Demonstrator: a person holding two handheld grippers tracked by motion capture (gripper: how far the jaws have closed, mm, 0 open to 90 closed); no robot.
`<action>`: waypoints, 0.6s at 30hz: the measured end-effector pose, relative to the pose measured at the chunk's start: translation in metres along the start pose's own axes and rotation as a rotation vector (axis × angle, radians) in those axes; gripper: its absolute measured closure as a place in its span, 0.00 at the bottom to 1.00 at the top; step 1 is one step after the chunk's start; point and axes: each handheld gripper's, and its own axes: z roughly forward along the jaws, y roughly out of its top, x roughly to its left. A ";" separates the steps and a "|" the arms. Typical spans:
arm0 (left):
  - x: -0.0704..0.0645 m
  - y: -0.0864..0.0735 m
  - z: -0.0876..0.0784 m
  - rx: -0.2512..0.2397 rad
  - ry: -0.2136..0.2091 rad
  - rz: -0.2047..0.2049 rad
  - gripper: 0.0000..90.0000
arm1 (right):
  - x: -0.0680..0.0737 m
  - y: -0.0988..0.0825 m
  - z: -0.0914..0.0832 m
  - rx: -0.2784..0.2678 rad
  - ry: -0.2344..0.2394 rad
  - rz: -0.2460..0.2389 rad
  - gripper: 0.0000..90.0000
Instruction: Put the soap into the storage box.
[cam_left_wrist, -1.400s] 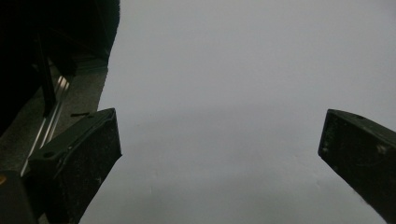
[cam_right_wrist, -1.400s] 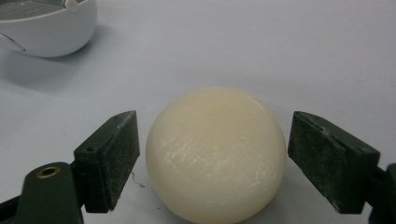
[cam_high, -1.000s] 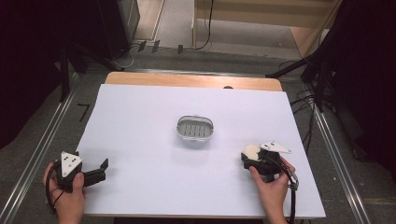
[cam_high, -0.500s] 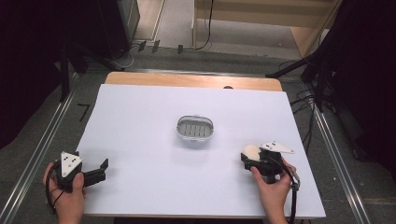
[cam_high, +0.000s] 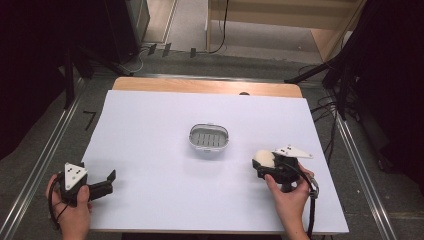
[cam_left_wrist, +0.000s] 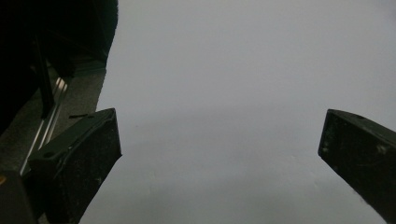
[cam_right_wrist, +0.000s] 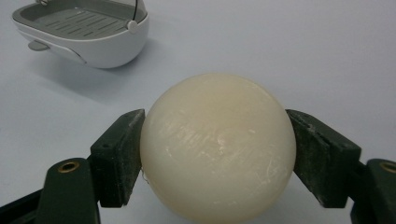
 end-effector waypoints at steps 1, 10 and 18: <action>0.000 0.000 0.000 -0.003 -0.002 -0.001 0.00 | 0.001 0.001 0.001 0.001 0.000 -0.004 0.28; 0.000 0.000 0.000 -0.002 -0.004 -0.001 0.00 | 0.014 0.017 0.005 -0.004 0.028 -0.029 0.28; 0.000 0.000 0.000 -0.001 -0.008 0.000 0.00 | 0.022 0.025 0.010 -0.017 0.039 -0.032 0.28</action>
